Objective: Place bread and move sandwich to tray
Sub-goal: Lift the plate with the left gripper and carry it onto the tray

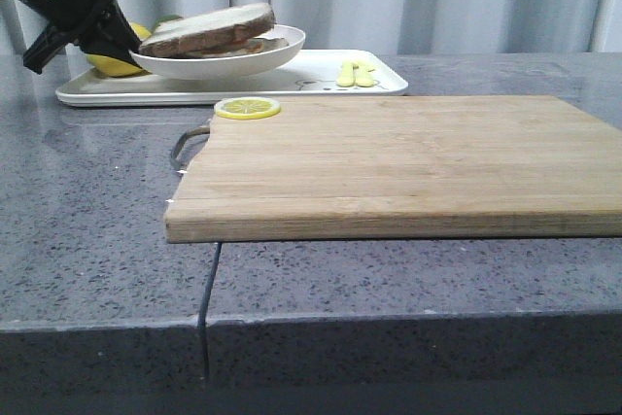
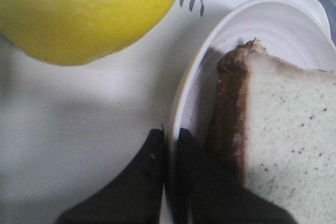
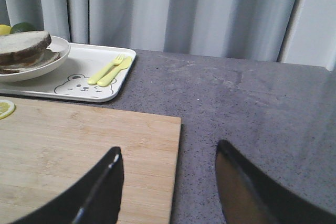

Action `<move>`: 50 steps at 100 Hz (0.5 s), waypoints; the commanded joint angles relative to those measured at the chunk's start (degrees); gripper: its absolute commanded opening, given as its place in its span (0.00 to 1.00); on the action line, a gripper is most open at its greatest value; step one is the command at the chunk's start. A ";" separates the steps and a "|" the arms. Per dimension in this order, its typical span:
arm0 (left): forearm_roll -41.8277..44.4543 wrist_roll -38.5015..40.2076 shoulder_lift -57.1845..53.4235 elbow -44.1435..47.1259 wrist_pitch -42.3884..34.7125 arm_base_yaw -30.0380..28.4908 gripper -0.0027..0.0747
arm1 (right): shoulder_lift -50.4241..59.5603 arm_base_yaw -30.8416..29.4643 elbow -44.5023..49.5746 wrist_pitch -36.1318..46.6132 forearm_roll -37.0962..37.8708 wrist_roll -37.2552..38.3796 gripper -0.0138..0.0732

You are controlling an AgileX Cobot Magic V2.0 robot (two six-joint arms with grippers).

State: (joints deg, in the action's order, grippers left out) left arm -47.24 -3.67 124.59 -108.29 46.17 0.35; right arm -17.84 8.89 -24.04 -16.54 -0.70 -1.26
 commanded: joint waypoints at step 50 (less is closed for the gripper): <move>-4.25 0.24 -1.33 -5.03 -1.72 0.87 0.01 | -0.40 -0.31 -1.48 4.99 0.35 -0.31 0.63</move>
State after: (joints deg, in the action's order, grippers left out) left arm -47.90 -3.67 127.44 -111.06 46.43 0.82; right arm -17.84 8.89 -24.04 -16.54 -0.70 -1.16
